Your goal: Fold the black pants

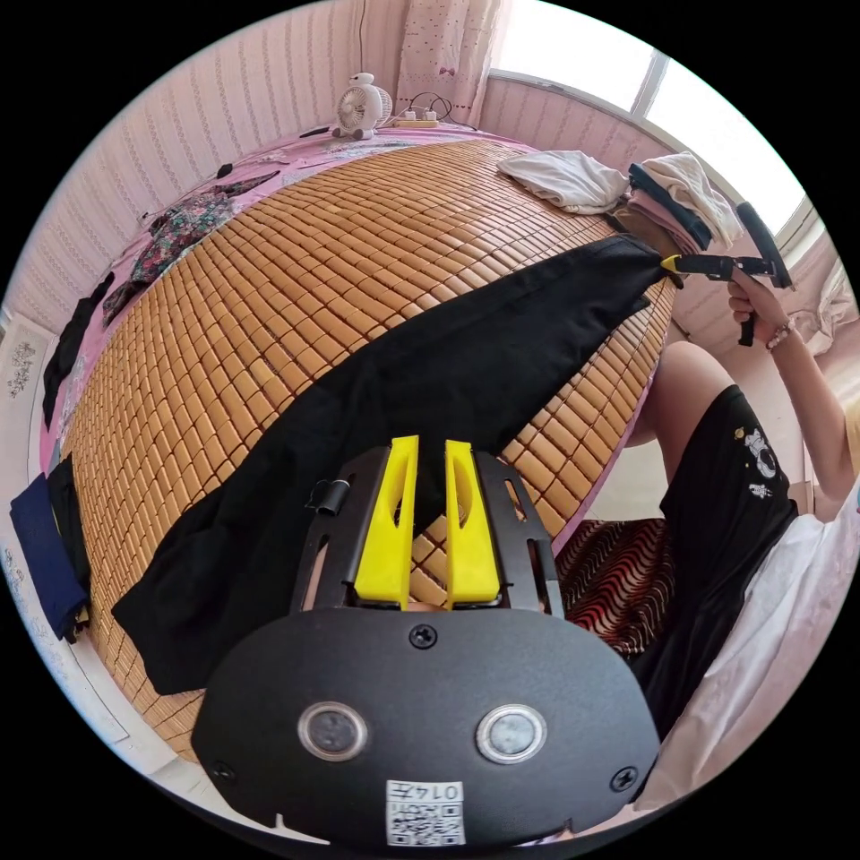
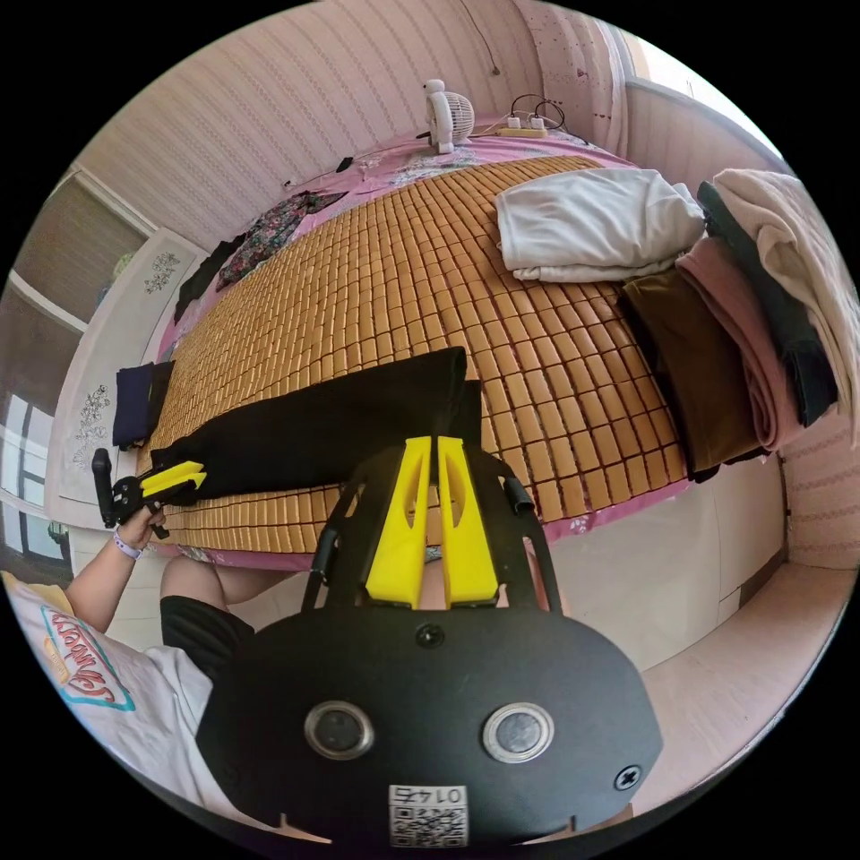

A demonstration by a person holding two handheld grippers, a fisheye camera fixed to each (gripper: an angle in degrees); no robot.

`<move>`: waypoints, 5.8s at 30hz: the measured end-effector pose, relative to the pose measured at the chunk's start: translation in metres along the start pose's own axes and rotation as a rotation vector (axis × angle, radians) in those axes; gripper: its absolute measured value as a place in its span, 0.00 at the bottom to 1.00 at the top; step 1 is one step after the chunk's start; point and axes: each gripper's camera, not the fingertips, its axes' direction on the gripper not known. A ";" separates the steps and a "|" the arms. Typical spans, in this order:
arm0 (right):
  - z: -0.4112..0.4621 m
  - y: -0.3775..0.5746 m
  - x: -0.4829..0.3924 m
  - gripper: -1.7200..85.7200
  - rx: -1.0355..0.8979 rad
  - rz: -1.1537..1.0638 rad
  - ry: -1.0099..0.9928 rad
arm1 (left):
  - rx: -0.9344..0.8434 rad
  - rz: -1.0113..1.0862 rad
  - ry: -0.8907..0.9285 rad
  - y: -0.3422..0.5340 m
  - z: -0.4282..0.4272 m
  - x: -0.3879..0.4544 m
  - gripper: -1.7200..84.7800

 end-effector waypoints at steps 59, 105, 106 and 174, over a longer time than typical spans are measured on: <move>0.302 -0.009 -0.492 0.07 -0.400 -1.227 -0.025 | 0.128 -0.724 -0.096 0.217 -0.085 -0.284 0.06; 0.292 -0.052 -0.208 0.02 -0.206 -0.204 0.392 | 0.279 -0.390 0.173 0.166 -0.072 -0.045 0.01; 0.294 -0.054 -0.211 0.02 -0.216 -0.219 0.406 | 0.266 -0.387 0.184 0.160 -0.067 -0.036 0.01; 0.177 0.006 0.023 0.05 0.116 0.074 0.069 | -0.074 -0.849 -0.140 0.202 -0.010 -0.112 0.01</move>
